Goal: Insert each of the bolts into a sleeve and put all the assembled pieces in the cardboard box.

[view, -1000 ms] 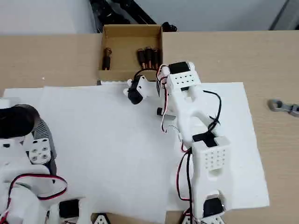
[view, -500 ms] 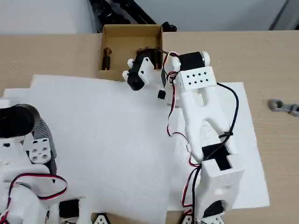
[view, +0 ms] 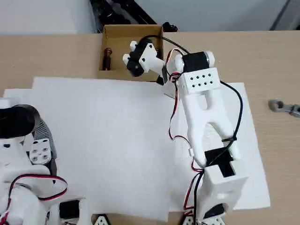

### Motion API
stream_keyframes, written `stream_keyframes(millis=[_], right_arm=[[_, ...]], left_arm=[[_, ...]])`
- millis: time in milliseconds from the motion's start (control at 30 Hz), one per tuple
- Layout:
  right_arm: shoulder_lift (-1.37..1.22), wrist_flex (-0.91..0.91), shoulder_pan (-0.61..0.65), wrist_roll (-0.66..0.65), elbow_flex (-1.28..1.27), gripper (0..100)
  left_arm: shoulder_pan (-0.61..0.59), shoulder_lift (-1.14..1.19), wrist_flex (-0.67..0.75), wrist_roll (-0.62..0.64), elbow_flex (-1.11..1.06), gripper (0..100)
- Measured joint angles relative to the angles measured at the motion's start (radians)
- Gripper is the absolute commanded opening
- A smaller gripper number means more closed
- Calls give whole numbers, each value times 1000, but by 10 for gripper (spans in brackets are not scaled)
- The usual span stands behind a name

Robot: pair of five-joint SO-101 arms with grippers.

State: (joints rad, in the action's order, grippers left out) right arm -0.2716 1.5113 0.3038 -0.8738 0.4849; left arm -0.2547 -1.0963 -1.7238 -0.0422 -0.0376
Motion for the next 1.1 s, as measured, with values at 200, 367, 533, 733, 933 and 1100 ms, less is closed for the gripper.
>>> stream_keyframes(millis=[200,367,533,733,933,1100], right_arm=[[0,-123,5,101,0,9],[0,-265,3,258,0,9],[2,-338,6,445,0,9],[166,-350,37,612,-2,9],[377,-285,58,717,-2,9],[571,-195,63,815,-2,9]], left_arm=[[0,0,0,0,6,6],[0,-2,0,0,25,6],[0,-2,0,0,25,6],[0,-2,54,0,25,6],[0,-2,127,49,25,6],[0,-2,203,109,-21,6]])
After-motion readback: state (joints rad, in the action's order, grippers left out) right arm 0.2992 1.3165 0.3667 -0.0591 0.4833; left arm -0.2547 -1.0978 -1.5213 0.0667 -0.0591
